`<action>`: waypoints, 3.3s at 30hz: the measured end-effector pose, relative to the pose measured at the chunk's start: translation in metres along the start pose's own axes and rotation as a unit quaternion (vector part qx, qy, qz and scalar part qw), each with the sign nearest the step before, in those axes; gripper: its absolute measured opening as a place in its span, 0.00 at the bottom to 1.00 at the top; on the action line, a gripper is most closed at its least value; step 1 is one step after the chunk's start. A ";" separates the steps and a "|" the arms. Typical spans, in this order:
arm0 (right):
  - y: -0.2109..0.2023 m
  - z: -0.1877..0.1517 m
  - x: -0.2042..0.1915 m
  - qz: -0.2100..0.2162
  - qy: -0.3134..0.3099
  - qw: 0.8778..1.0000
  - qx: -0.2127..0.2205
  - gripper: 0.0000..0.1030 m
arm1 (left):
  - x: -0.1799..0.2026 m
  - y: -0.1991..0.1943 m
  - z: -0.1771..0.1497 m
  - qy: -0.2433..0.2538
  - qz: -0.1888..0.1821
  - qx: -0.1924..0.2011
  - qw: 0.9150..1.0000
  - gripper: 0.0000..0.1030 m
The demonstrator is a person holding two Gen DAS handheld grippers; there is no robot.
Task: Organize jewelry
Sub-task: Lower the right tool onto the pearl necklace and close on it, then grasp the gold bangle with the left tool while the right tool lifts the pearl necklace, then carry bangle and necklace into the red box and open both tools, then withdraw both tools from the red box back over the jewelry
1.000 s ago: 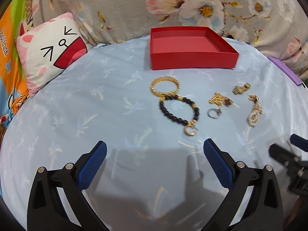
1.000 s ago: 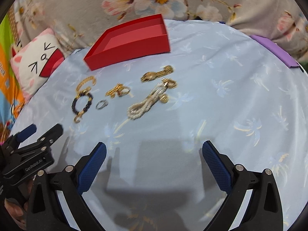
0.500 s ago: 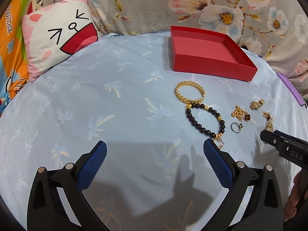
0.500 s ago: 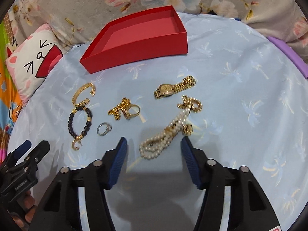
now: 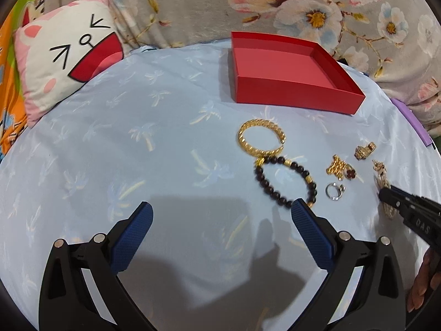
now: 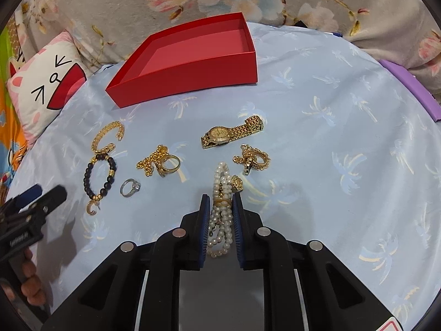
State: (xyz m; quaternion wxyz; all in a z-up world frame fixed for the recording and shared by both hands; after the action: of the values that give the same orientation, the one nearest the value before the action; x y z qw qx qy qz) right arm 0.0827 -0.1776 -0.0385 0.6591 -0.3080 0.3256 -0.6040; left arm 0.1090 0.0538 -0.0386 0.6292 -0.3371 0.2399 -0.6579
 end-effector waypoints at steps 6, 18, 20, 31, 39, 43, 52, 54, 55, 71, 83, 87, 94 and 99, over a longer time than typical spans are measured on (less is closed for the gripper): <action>0.000 -0.001 0.000 0.009 0.003 1.000 0.001 0.15 | 0.030 0.026 0.033 0.027 0.001 0.002 1.000 0.95; 0.001 -0.001 0.000 0.014 -0.006 1.000 0.005 0.15 | 0.051 0.081 0.046 0.018 0.018 -0.042 0.999 0.76; 0.001 -0.001 -0.001 0.011 -0.009 1.000 0.005 0.15 | 0.052 0.078 0.044 0.024 0.019 -0.027 0.999 0.67; 0.000 0.002 0.003 0.000 -0.014 1.000 0.012 0.13 | 0.054 0.067 0.040 0.032 0.001 -0.015 0.999 0.52; -0.024 0.016 0.002 0.001 -0.018 0.999 0.043 0.13 | 0.053 0.023 0.054 0.030 -0.030 0.012 0.999 0.52; -0.038 0.031 0.002 0.016 -0.018 0.998 0.054 0.13 | 0.055 0.003 0.069 0.037 -0.040 0.029 0.998 0.52; -0.038 0.151 0.015 0.046 -0.032 0.995 0.086 0.13 | 0.077 0.003 0.151 0.046 -0.059 0.057 0.996 0.52; -0.022 0.186 0.019 0.052 -0.025 0.995 0.084 0.13 | 0.087 0.019 0.176 0.043 -0.060 0.056 0.996 0.52; -0.010 0.203 0.019 0.059 -0.029 0.995 0.074 0.13 | 0.091 0.026 0.185 0.045 -0.058 0.057 0.996 0.52; 0.153 0.305 0.046 0.020 -0.005 1.000 -0.011 0.13 | 0.115 0.177 0.258 0.046 -0.018 0.007 0.999 0.52; 0.151 0.309 0.066 -0.008 -0.009 1.000 0.015 0.27 | 0.108 0.196 0.271 0.016 0.003 0.009 1.000 0.62; 0.128 0.301 0.070 0.007 0.000 0.999 0.037 0.31 | 0.097 0.183 0.281 0.001 0.001 0.033 0.999 0.75; 0.073 0.256 0.064 0.030 -0.016 0.998 0.056 0.36 | 0.075 0.134 0.275 -0.011 -0.005 0.051 0.999 0.75; 0.031 0.208 0.059 0.017 -0.038 0.997 0.070 0.39 | 0.056 0.083 0.240 -0.013 -0.002 0.063 0.998 0.77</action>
State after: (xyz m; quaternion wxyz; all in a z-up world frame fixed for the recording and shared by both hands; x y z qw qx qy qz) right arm 0.2716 -0.2312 0.0577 0.7010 -0.2783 0.2619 -0.6021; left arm 0.3447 0.0171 0.0658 0.6513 -0.3057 0.1888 -0.6684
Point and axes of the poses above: each gripper's, at about its wrist camera, not at the fingertips, and y roughly the way its jaws point, x to its right, z to its top, the point moved 6 cm from there along y, roughly the way its jaws point, and after that the axes turned 9 degrees about -y, right-handed, at the moved point
